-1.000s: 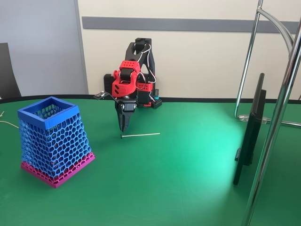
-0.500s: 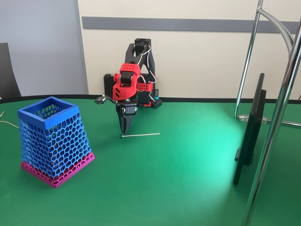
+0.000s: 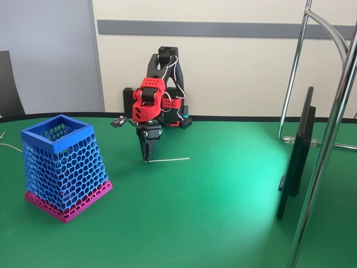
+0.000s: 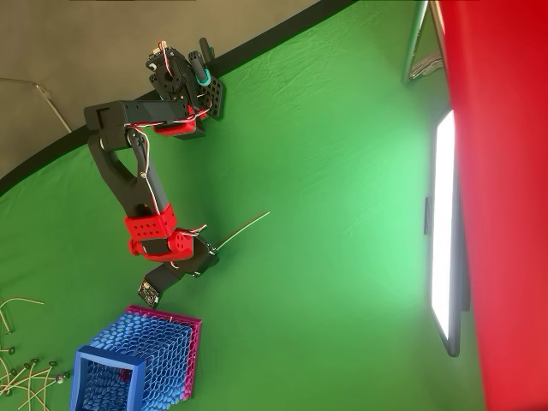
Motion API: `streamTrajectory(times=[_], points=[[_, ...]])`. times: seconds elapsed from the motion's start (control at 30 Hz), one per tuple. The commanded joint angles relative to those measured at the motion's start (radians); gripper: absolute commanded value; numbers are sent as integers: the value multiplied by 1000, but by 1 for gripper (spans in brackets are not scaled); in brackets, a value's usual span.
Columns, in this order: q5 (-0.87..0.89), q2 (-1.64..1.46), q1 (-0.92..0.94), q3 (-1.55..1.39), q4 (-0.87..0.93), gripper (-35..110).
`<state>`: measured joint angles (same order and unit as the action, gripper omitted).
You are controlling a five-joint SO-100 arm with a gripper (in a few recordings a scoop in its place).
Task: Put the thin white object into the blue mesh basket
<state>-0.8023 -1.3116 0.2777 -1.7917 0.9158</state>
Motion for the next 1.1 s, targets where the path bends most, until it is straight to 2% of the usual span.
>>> streamTrajectory(times=[0.0,1.07], points=[[-5,-2,-12,41,11,11],[3,67,-8,114,58,11]])
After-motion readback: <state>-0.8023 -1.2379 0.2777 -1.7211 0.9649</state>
